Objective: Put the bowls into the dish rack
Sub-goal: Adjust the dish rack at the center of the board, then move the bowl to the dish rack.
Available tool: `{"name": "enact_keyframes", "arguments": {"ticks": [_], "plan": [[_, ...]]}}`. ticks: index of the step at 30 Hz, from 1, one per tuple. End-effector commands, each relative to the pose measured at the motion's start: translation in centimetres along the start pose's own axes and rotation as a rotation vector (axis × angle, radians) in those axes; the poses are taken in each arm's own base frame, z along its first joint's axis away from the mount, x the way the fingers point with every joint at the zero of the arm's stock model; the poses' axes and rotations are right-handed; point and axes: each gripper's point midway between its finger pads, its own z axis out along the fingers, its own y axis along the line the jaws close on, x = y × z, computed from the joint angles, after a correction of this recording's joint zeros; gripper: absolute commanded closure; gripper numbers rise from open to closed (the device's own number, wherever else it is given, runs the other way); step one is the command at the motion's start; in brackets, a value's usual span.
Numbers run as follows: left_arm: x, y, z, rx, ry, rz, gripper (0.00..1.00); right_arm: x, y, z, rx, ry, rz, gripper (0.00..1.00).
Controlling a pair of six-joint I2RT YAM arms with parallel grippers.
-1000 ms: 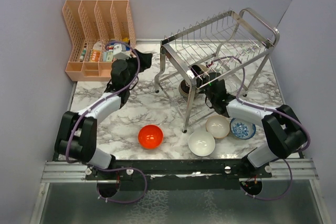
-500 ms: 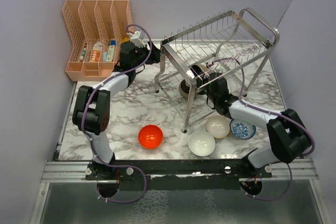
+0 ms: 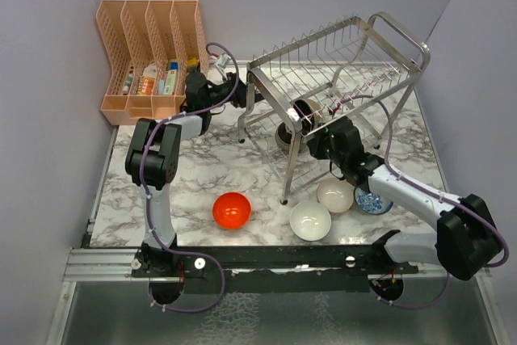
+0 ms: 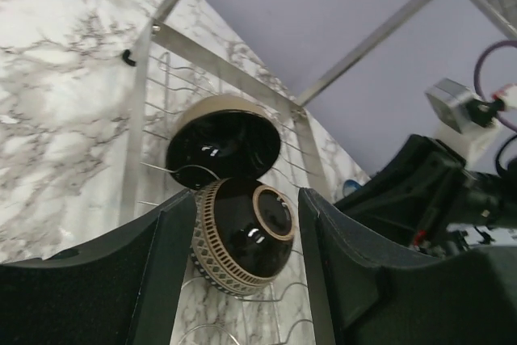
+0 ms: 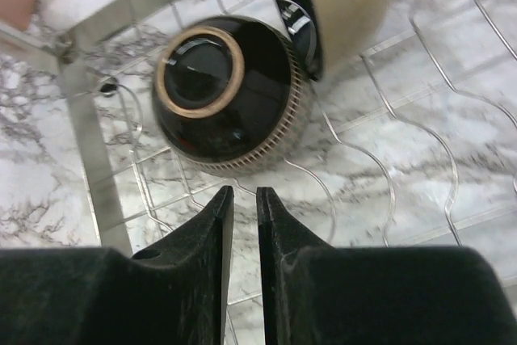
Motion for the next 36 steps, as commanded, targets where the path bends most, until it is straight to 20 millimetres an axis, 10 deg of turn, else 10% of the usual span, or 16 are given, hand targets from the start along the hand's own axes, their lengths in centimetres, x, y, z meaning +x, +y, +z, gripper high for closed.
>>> {"name": "enact_keyframes", "arguments": {"ticks": [1, 22, 36], "plan": [[0.9, -4.0, -0.6, 0.197, 0.042, 0.017, 0.45, 0.8, -3.5, -1.7, 0.208, 0.044, 0.089, 0.81], [5.7, -7.8, -2.7, 0.395, 0.1, -0.083, 0.57, 3.4, -5.8, 1.8, 0.249, 0.165, 0.067, 0.78], [4.9, -8.2, -4.1, 0.37, 0.07, -0.063, 0.57, 5.3, 1.3, 3.7, -0.166, 0.255, 0.091, 0.8]]}}
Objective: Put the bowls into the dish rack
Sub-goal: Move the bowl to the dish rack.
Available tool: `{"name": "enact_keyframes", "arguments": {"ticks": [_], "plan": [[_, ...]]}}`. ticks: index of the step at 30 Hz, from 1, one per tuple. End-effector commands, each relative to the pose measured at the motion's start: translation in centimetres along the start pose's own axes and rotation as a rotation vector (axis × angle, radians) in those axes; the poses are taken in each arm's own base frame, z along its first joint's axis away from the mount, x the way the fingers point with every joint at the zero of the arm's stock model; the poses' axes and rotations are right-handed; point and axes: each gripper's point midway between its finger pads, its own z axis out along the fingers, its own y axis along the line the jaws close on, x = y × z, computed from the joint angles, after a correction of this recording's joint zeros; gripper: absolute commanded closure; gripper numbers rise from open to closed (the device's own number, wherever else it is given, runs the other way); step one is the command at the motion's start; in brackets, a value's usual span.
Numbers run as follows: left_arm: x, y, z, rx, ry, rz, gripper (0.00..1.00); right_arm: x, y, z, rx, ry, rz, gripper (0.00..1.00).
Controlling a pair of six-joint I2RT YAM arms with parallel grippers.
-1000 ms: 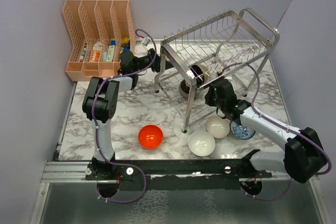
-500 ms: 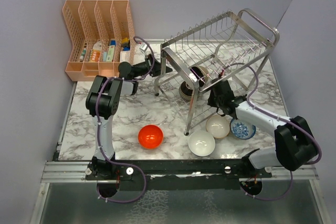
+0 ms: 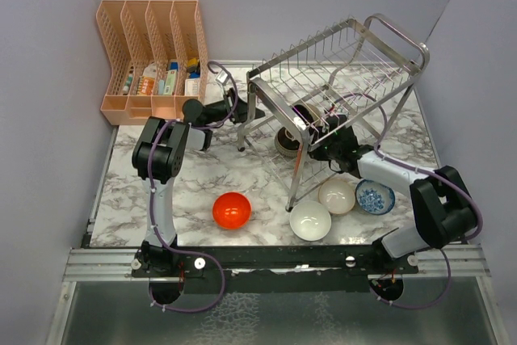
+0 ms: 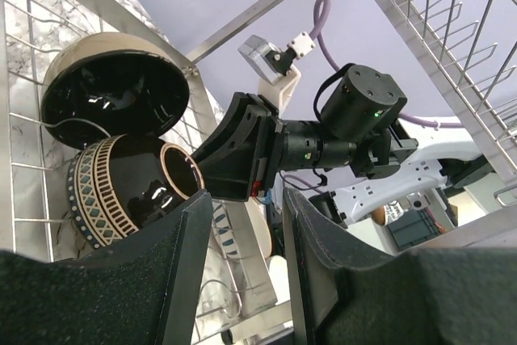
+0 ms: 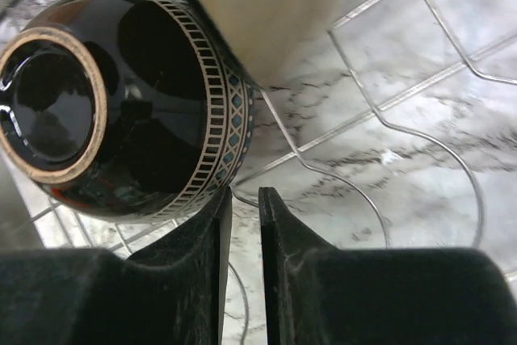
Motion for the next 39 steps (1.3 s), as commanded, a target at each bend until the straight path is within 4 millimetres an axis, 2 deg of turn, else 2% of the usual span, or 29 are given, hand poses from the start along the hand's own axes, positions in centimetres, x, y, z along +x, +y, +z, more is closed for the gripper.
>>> {"name": "enact_keyframes", "arguments": {"ticks": [1, 9, 15, 22, 29, 34, 39], "plan": [[1.0, -3.4, -1.2, 0.096, 0.042, 0.243, 0.57, 0.2, 4.6, 0.3, -0.243, 0.038, -0.01, 0.8], [0.3, -3.3, -3.0, 0.019, -0.01, 0.266, 0.58, 0.3, 6.6, 1.4, -0.339, 0.052, -0.017, 0.8], [0.1, -2.8, -4.0, -0.053, -0.036, 0.277, 0.58, 1.1, 8.6, 2.5, -0.377, 0.072, -0.03, 0.81], [-0.6, -1.7, -4.8, -0.152, -0.052, 0.304, 0.58, 1.7, 9.3, 3.0, -0.359, 0.068, -0.025, 0.81], [-1.2, -0.5, -5.4, -0.244, -0.062, 0.309, 0.57, 0.0, 8.1, 1.3, -0.274, 0.022, -0.038, 0.8], [-2.4, -0.3, -6.2, -0.278, -0.095, 0.321, 0.57, -0.8, 7.2, -0.5, -0.242, -0.013, -0.081, 0.74], [-2.5, -0.3, -6.4, -0.279, -0.104, 0.32, 0.57, -1.1, 8.2, -2.8, -0.32, -0.036, -0.108, 0.68]]}}
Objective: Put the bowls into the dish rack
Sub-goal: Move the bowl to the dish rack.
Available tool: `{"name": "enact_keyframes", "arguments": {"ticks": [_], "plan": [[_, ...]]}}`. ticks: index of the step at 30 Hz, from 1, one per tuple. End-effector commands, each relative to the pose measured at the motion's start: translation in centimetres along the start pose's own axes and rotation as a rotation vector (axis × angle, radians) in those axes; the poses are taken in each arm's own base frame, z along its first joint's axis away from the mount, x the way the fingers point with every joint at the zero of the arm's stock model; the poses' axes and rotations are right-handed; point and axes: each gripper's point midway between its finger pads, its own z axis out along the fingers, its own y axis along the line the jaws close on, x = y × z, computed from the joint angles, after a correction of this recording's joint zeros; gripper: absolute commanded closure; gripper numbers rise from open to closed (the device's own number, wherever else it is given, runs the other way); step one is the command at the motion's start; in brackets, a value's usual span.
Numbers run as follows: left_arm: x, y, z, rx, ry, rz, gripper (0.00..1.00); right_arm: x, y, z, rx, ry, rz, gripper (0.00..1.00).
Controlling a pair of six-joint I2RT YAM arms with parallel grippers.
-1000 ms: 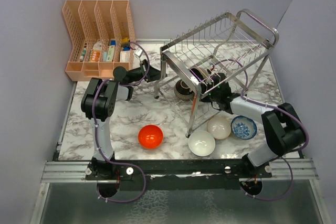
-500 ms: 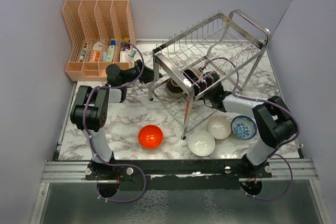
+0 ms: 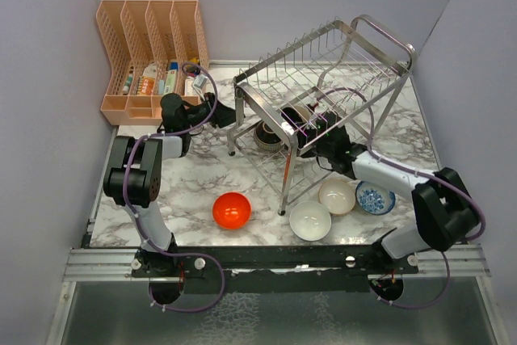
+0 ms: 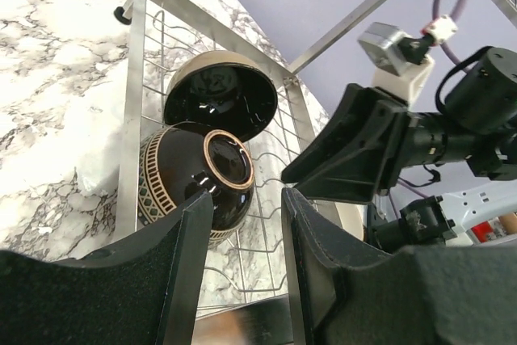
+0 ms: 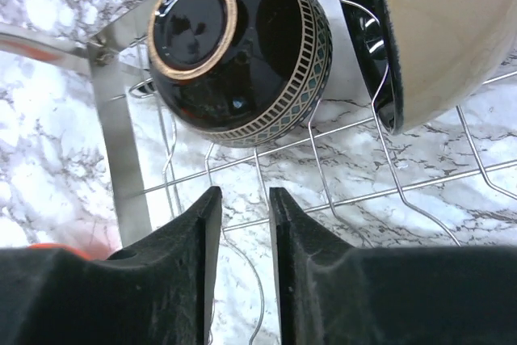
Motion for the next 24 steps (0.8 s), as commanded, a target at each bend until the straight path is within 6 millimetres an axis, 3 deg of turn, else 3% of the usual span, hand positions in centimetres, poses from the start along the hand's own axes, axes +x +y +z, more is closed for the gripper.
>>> {"name": "enact_keyframes", "arguments": {"ticks": [1, 10, 16, 19, 24], "plan": [[-1.2, -0.5, -0.2, -0.004, -0.033, 0.054, 0.57, 0.1, 1.0, -2.0, -0.055, -0.009, -0.033, 0.66], [-1.5, -0.9, -0.1, 0.026, -0.042, 0.048, 0.57, 1.1, 2.5, -3.1, -0.162, -0.048, 0.058, 0.27], [-1.9, -1.0, 0.0, 0.039, -0.046, 0.047, 0.58, 0.1, 3.8, -2.6, -0.228, -0.094, 0.192, 0.17], [-2.0, -1.0, 0.0, 0.036, -0.044, 0.047, 0.58, -0.8, 4.0, -2.3, -0.235, -0.143, 0.247, 0.16], [-1.9, -0.5, 0.1, 0.026, -0.044, 0.039, 0.58, -0.7, 3.9, -1.2, -0.22, -0.143, 0.309, 0.16]]}}
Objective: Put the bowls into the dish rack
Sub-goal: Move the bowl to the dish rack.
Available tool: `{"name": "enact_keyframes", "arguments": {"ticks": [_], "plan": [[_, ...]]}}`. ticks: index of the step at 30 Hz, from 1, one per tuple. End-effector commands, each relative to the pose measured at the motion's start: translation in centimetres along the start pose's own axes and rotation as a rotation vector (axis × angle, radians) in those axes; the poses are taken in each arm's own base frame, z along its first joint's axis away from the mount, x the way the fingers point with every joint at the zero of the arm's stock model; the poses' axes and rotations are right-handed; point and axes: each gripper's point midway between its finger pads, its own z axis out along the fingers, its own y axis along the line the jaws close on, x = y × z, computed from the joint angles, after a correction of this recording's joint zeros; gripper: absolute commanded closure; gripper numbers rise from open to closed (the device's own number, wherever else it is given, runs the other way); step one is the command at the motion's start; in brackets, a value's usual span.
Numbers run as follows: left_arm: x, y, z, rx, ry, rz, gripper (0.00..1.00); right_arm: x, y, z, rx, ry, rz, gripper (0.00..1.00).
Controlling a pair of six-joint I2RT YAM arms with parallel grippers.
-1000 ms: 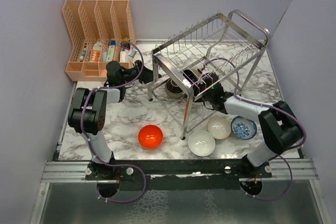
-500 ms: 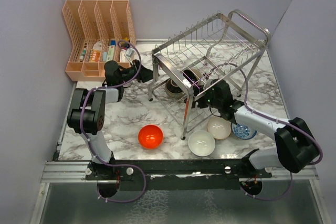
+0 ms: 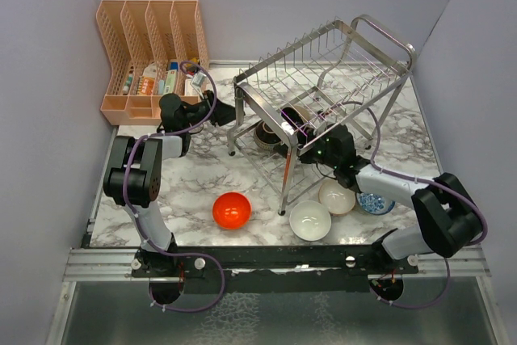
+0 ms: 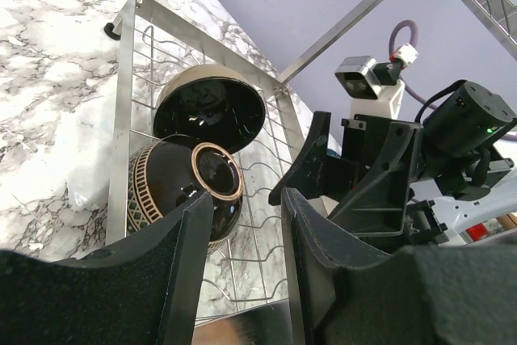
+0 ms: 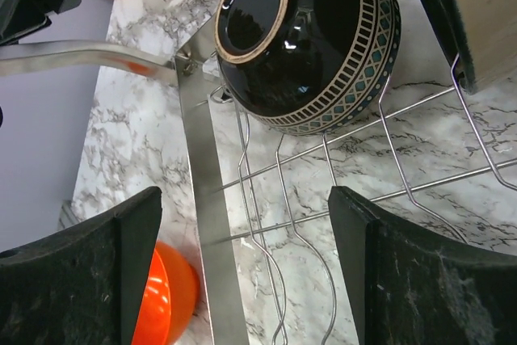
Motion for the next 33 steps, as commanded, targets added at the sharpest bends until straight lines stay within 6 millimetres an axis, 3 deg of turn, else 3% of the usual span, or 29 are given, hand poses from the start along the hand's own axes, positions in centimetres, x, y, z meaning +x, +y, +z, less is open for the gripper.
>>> {"name": "enact_keyframes", "arguments": {"ticks": [1, 4, 7, 19, 27, 33], "plan": [[-0.9, 0.2, 0.2, 0.004, -0.016, 0.033, 0.58, -0.6, 1.0, 1.1, -0.034, -0.054, 0.094, 0.15], [-0.8, 0.4, 0.3, 0.005, -0.018, 0.027, 0.59, -0.2, 1.3, 1.5, -0.032, -0.062, 0.142, 0.15], [-0.9, 0.3, 0.3, 0.008, -0.02, 0.03, 0.59, -0.1, 2.1, 2.0, -0.043, -0.08, 0.158, 0.03], [-1.1, 0.0, 0.3, 0.019, -0.025, 0.032, 0.59, 1.4, 1.5, 3.9, 0.05, -0.098, 0.326, 0.0], [-1.0, 0.1, 0.4, 0.026, -0.024, 0.03, 0.59, -0.1, 2.4, 4.4, 0.088, -0.171, 0.352, 0.01], [-0.8, 0.2, 0.3, 0.029, -0.019, 0.028, 0.59, 0.4, -0.1, 4.3, 0.254, -0.167, 0.394, 0.01]]}}
